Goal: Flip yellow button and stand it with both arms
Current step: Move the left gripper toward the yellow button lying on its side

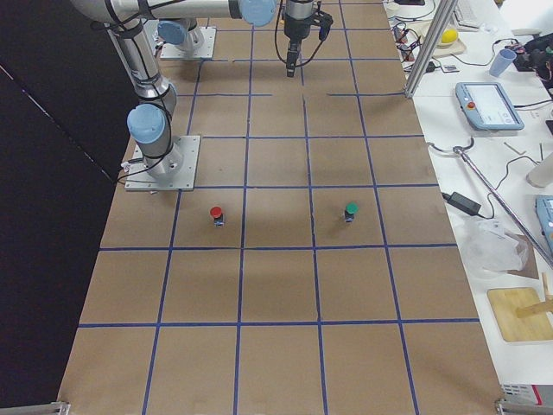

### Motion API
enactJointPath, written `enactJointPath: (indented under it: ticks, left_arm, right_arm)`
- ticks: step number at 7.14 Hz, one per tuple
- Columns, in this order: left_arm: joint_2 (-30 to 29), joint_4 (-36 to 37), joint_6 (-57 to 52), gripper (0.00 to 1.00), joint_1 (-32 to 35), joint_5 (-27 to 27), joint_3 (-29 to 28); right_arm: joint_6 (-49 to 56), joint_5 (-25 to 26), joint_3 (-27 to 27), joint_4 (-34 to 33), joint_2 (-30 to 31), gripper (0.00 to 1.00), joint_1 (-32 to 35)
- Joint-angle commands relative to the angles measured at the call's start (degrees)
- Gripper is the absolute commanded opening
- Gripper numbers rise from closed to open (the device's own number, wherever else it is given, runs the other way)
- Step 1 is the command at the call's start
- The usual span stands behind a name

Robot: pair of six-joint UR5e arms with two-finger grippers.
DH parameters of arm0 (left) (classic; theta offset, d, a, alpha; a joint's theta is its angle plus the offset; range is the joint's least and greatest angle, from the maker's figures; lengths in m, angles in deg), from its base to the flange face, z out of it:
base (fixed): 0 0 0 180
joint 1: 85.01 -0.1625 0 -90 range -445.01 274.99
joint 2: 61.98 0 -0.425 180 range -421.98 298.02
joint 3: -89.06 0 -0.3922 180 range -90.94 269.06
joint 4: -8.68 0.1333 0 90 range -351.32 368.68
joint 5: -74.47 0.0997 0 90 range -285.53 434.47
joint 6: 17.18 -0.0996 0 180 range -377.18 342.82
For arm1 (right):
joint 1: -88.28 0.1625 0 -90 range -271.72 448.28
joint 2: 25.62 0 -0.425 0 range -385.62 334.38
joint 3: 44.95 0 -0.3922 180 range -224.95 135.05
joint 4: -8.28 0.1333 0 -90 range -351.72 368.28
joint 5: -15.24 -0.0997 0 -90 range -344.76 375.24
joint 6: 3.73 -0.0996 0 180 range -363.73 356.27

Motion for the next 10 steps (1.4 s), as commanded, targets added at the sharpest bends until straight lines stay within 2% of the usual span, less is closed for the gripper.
enactJointPath:
  ticks: [1,3,4,8,10]
  left_arm:
    - [0.04,0.02,-0.52,1.0,0.0,0.0,0.15]
    - [0.3,0.02,-3.66,1.0,-1.05,0.0,0.85]
    - [0.91,-0.24,-7.34,1.0,-3.67,0.0,1.12]
    - [1.8,-0.77,-32.28,0.99,-16.32,-0.09,1.91]
    - [0.58,-0.34,-33.39,0.99,-21.68,-0.09,1.74]
  right_arm:
    - [-0.08,0.11,0.0,0.17,0.0,1.0,0.03]
    - [-0.08,0.11,0.0,0.09,0.0,1.0,0.03]
    - [0.01,0.11,0.0,0.0,-0.08,1.0,0.03]
    - [0.1,0.2,-0.09,0.0,-0.09,1.0,0.03]
    - [0.01,0.2,-0.09,0.0,-0.09,1.0,0.12]
